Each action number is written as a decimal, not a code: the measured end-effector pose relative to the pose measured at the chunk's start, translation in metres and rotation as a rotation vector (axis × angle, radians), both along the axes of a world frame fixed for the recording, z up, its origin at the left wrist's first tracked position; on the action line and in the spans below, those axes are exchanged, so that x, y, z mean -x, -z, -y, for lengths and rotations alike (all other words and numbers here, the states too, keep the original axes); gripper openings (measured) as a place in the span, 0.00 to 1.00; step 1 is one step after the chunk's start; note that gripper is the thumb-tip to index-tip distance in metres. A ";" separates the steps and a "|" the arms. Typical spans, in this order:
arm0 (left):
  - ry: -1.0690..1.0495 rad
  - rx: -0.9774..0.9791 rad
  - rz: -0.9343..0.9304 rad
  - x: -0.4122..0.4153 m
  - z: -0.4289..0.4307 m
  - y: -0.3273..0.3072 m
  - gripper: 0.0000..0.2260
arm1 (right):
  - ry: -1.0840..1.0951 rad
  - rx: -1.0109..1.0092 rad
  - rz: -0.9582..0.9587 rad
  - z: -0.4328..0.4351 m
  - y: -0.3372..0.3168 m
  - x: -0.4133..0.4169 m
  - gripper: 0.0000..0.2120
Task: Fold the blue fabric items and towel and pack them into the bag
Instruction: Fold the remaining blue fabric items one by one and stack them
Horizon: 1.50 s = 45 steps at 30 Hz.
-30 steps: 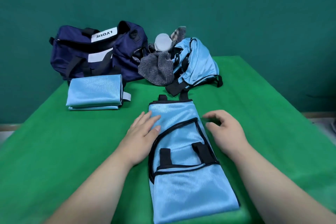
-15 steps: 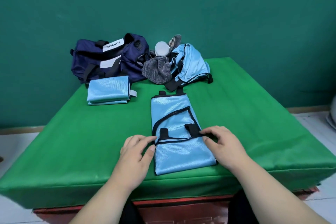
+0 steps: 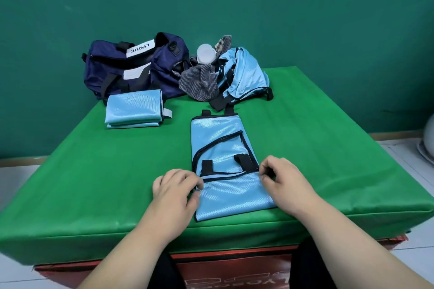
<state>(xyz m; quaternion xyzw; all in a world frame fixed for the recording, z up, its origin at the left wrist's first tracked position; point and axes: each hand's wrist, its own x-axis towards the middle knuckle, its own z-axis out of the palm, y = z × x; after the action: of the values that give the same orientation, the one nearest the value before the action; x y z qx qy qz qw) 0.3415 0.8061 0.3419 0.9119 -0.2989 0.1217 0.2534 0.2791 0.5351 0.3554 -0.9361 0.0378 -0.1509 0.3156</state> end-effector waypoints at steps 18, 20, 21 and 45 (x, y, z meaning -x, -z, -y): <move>-0.015 -0.015 -0.001 0.006 -0.001 -0.001 0.22 | -0.010 -0.039 -0.023 0.001 0.004 -0.004 0.07; -0.025 0.012 -0.008 0.006 0.001 -0.001 0.22 | -0.006 -0.042 -0.012 0.001 0.004 -0.004 0.08; -0.034 0.021 -0.014 0.007 0.002 -0.002 0.21 | -0.003 -0.042 -0.007 0.001 0.004 -0.004 0.08; -0.008 0.118 -0.095 0.007 0.003 -0.002 0.19 | -0.008 -0.083 -0.001 0.000 0.001 0.001 0.09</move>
<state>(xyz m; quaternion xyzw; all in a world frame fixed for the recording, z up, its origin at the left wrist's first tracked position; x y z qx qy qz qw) 0.3344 0.8028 0.3437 0.9013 -0.2753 0.0967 0.3201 0.2783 0.5349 0.3546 -0.9224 0.0403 -0.1474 0.3546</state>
